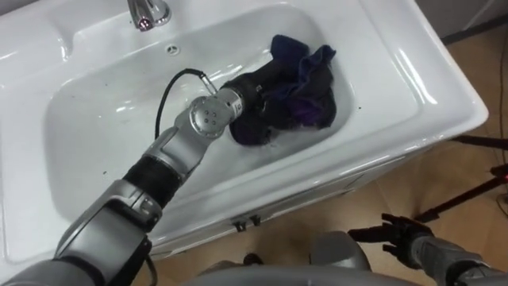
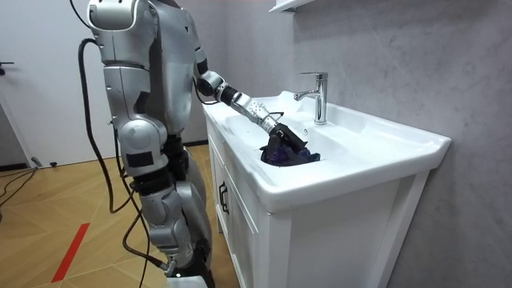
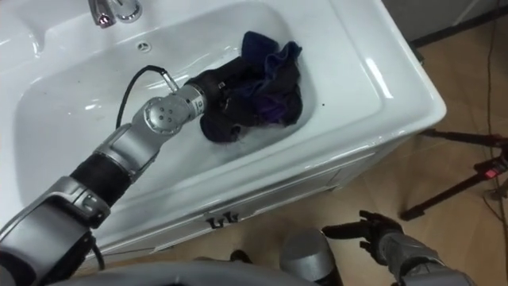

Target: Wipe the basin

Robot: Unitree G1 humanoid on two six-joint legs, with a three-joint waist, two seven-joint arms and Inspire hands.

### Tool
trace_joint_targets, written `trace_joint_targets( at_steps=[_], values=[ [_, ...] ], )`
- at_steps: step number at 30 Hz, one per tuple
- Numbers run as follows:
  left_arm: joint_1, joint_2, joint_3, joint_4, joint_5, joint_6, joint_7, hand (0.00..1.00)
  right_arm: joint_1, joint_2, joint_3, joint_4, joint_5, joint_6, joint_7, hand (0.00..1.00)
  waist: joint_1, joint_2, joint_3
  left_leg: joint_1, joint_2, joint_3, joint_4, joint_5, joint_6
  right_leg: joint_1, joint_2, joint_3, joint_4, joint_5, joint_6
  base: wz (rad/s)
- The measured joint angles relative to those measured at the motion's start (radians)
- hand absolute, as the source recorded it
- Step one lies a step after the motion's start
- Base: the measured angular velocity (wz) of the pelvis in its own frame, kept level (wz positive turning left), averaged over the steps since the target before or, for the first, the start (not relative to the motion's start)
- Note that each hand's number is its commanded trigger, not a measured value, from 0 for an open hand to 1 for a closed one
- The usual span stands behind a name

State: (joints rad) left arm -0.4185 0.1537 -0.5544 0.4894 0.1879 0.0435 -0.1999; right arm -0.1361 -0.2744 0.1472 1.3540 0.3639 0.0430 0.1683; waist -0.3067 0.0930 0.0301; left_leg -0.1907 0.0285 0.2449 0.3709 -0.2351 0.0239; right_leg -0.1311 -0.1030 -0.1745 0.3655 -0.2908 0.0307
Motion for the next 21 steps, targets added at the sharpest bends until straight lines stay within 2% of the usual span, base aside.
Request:
trace_joint_targets(
  at_steps=[5,8,10,11,12,15,17,21],
  values=[
    [0.031,-0.019,0.002,-0.011,0.041,-0.007,0.002,1.0,0.006,0.005,0.006,-0.001,0.018,-0.003,-0.004,0.0,0.01,-0.012,-0.0024,0.027,-0.003,-0.001,-0.017,0.001,-0.001,0.029,0.001,-0.005,-0.018,0.001,0.0,0.0],
    [0.055,-0.024,0.004,-0.019,0.098,-0.025,0.025,1.0,0.012,0.016,0.006,0.0,0.023,-0.002,-0.002,0.0,0.018,-0.035,-0.0016,0.045,-0.005,-0.001,-0.031,0.002,-0.003,0.043,0.001,-0.004,-0.025,0.002,0.0,-0.01],
    [0.108,-0.017,0.006,-0.042,0.193,-0.049,0.061,1.0,0.031,0.023,0.004,0.0,0.023,0.001,0.008,0.0,0.022,-0.06,-0.0099,0.062,-0.004,0.002,-0.035,0.002,-0.004,0.065,0.005,-0.003,-0.042,0.006,-0.001,-0.05],
    [0.117,-0.018,0.009,-0.047,0.226,-0.052,0.066,1.0,0.037,0.023,0.001,0.0,0.023,0.001,0.01,0.0,0.027,-0.065,-0.0116,0.064,-0.004,0.003,-0.035,0.002,-0.004,0.066,0.005,0.0,-0.042,0.006,-0.001,-0.05],
    [0.124,-0.022,0.014,-0.049,0.289,-0.056,0.074,1.0,0.047,0.024,-0.018,0.0,0.02,0.002,0.014,0.0,0.035,-0.065,-0.016,0.065,-0.004,0.0,-0.033,0.002,-0.004,0.071,0.007,0.003,-0.044,0.008,0.0,0.0],
    [0.155,-0.017,0.044,-0.042,0.423,-0.065,0.103,1.0,0.075,0.024,-0.058,-0.003,0.019,0.002,0.028,0.0,0.047,-0.063,-0.0167,0.072,0.007,-0.003,-0.034,0.002,-0.004,0.099,0.023,0.0,-0.086,0.036,-0.001,-0.03],
    [0.166,-0.005,0.056,-0.004,0.461,-0.07,0.13,1.0,0.096,0.023,-0.074,-0.004,0.022,0.001,0.031,0.0,0.062,-0.059,-0.0187,0.09,0.013,-0.003,-0.036,0.002,-0.005,0.128,0.031,0.001,-0.115,0.049,-0.003,-0.07],
    [0.211,0.029,0.161,0.09,0.527,-0.073,0.168,1.0,0.146,0.018,-0.135,-0.027,0.002,0.002,0.043,0.0,0.072,-0.044,-0.0247,0.132,0.014,0.003,-0.063,0.004,-0.014,0.154,0.036,0.011,-0.121,0.049,-0.005,-0.07]
  ],
)
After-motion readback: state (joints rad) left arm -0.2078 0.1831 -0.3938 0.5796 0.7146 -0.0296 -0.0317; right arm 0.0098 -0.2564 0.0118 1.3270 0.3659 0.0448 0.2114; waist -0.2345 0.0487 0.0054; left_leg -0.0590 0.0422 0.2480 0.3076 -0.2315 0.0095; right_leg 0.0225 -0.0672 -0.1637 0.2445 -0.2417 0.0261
